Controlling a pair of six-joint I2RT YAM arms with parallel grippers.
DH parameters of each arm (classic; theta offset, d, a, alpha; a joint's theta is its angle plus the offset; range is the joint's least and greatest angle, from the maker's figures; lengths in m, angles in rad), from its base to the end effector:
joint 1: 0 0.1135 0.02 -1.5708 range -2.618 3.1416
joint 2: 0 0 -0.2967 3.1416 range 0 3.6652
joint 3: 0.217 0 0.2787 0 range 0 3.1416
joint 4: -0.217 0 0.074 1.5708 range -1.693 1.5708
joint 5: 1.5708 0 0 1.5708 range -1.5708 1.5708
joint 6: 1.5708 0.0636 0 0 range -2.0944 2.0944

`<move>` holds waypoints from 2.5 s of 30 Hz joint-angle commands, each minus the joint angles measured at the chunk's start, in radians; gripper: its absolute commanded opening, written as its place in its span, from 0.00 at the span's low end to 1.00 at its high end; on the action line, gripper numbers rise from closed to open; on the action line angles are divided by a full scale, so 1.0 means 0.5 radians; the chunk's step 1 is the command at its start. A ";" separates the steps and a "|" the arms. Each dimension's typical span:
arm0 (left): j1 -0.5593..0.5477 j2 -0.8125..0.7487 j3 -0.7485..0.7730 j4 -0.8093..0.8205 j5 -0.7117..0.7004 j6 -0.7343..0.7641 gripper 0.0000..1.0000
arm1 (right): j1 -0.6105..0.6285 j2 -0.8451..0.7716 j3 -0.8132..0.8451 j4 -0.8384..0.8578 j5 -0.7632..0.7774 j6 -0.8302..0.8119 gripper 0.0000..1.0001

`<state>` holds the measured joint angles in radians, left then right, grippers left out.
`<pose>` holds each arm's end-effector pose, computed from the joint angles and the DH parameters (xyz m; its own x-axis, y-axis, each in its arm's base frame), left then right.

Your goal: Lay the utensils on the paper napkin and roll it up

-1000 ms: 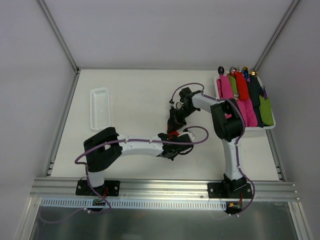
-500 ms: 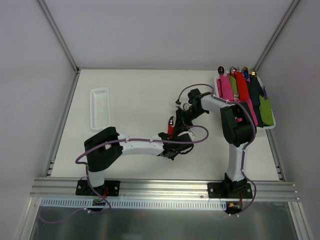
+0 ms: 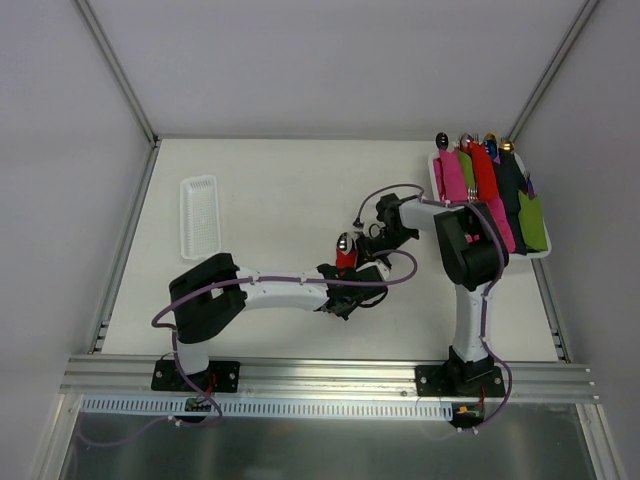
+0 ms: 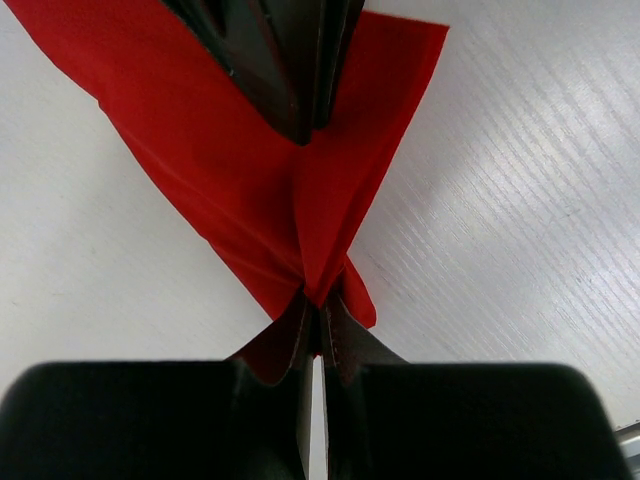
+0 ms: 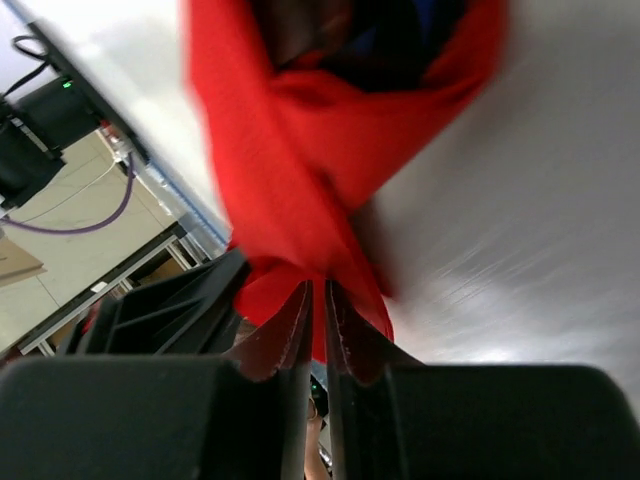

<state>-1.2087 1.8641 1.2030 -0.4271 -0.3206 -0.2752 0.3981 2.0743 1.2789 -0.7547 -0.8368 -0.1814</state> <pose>0.1674 -0.3855 0.1588 -0.5291 0.6687 -0.5225 0.7190 0.6802 0.1425 0.3494 0.1982 0.1044 -0.8571 -0.4915 -0.1543 -0.4356 0.5316 0.7264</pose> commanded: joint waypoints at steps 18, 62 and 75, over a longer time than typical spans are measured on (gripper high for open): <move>0.061 -0.632 -0.178 0.047 0.475 -0.183 0.48 | 0.118 0.205 0.249 -0.052 0.471 -0.033 0.11; 0.862 -0.228 -1.350 2.369 1.727 -1.490 0.02 | 0.170 0.134 0.206 -0.052 0.572 -0.119 0.23; 0.865 -0.197 -1.541 2.507 1.767 -1.508 0.16 | 0.167 0.125 0.237 -0.058 0.600 -0.116 0.27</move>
<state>-0.7773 1.7470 0.4644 0.8337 0.5243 -1.0401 0.4767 2.1338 1.3991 -0.8246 -0.6998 -0.1848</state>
